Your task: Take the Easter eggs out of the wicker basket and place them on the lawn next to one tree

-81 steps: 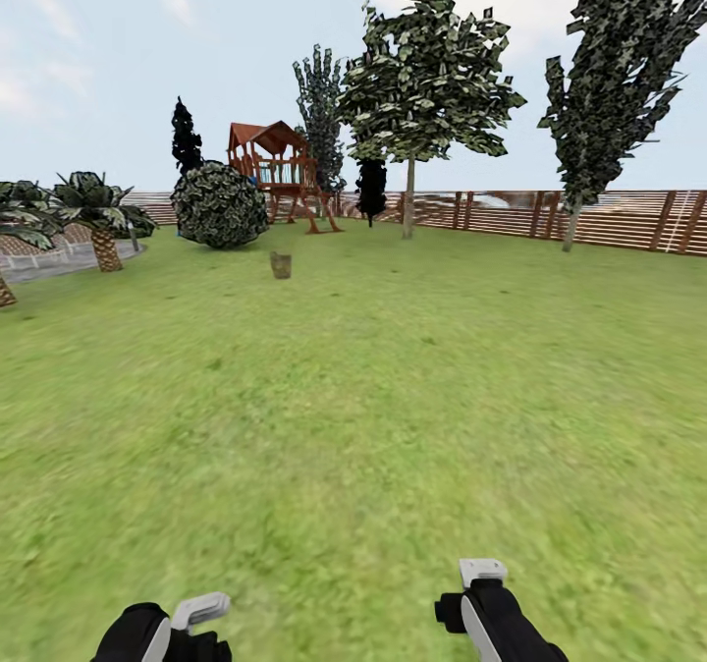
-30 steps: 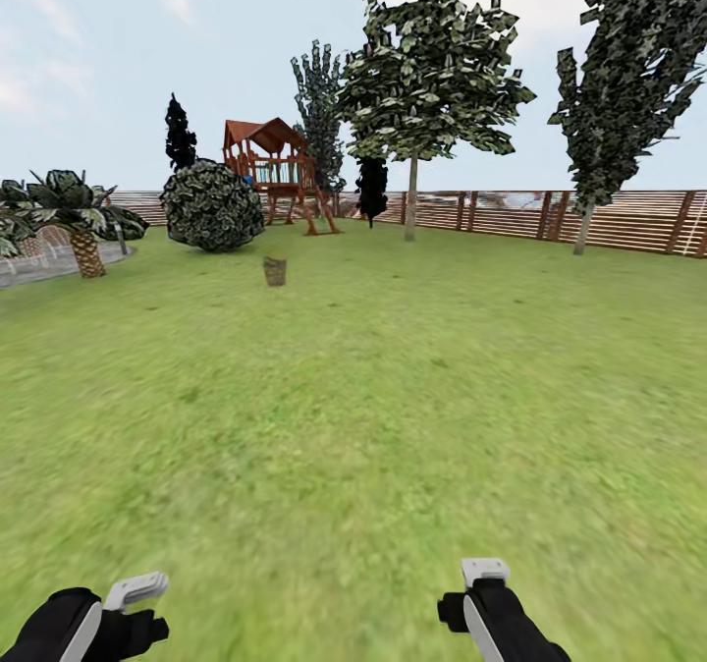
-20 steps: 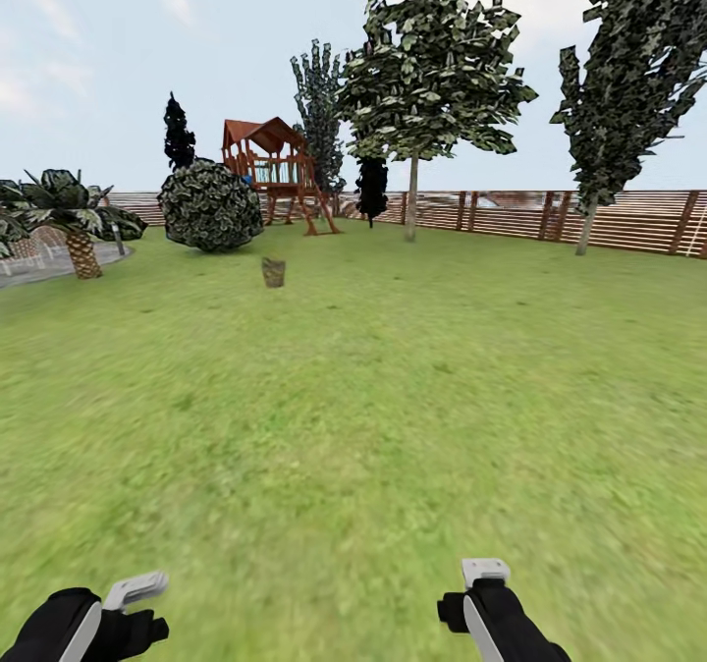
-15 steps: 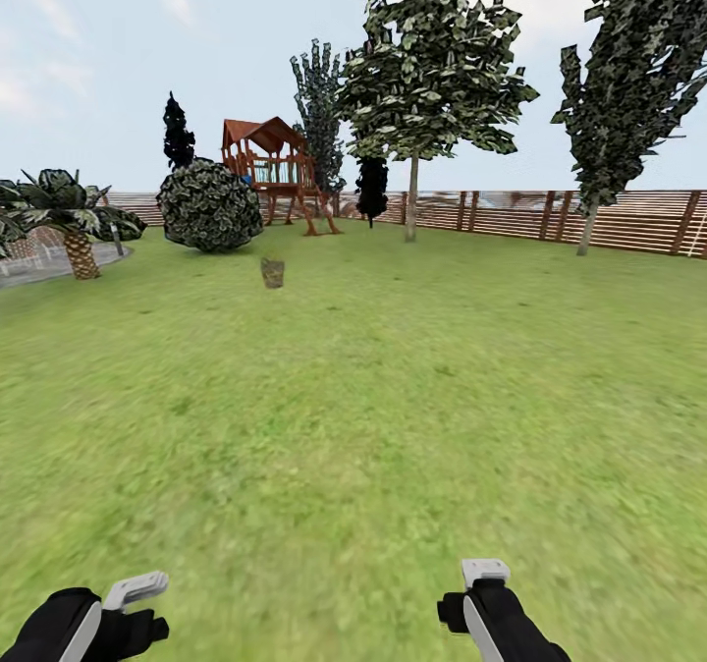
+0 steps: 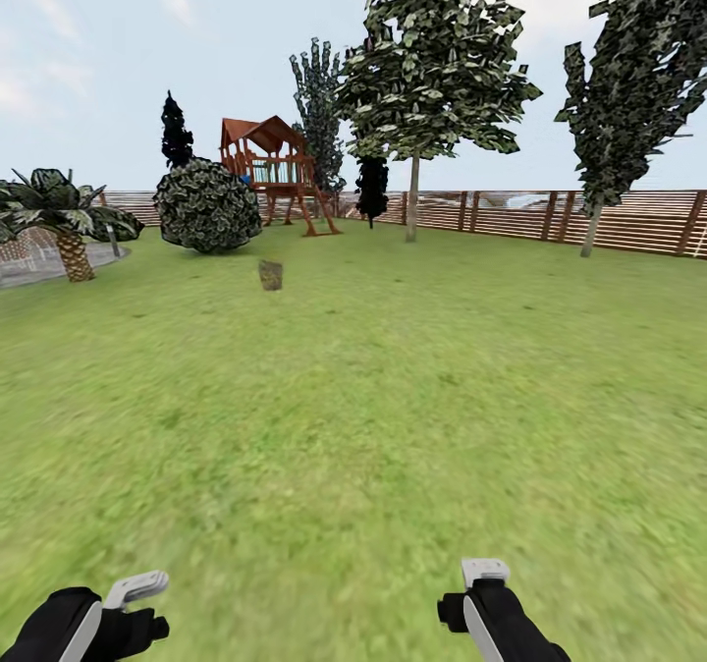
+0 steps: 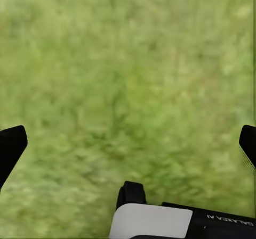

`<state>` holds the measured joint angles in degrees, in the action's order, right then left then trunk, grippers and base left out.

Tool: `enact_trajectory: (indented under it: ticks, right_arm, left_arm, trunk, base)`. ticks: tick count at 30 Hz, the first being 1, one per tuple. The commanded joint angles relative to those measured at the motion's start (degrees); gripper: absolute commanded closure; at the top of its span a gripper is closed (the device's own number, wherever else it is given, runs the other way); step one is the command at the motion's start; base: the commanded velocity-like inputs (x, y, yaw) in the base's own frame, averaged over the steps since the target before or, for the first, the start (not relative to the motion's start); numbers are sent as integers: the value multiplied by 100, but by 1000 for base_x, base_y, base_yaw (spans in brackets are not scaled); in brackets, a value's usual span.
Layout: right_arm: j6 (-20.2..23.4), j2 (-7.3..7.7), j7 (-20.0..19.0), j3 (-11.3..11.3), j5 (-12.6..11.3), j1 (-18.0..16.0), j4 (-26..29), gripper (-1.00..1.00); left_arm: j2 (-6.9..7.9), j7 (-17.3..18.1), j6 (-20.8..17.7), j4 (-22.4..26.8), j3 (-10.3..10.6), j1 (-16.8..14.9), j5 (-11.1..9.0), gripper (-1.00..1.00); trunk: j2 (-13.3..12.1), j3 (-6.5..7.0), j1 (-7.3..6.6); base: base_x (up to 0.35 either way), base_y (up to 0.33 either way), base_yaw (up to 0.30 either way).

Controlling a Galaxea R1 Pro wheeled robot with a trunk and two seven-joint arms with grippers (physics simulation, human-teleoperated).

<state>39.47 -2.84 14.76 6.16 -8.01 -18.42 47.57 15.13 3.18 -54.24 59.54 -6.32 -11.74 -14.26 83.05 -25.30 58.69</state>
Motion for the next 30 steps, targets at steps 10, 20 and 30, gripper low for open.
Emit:
enact_trajectory:
  ticks: [10,20,30]
  right_arm:
    - [17,0,55,17,-60,-3,6,-100]
    - [17,-6,53,17,-60,-3,6,-100]
    - [8,-6,53,17,-60,-3,6,-100]
  left_arm:
    - [-1,33,-26,5,-9,-3,20,-100]
    - [-1,33,-26,5,-9,-3,21,-100]
    - [-1,33,-26,5,-9,-3,20,-100]
  trunk:
    - [3,-7,3]
    - [3,-7,3]
    - [3,-7,3]
  base:
    - [337,0,0]
    - [338,0,0]
    - [337,0,0]
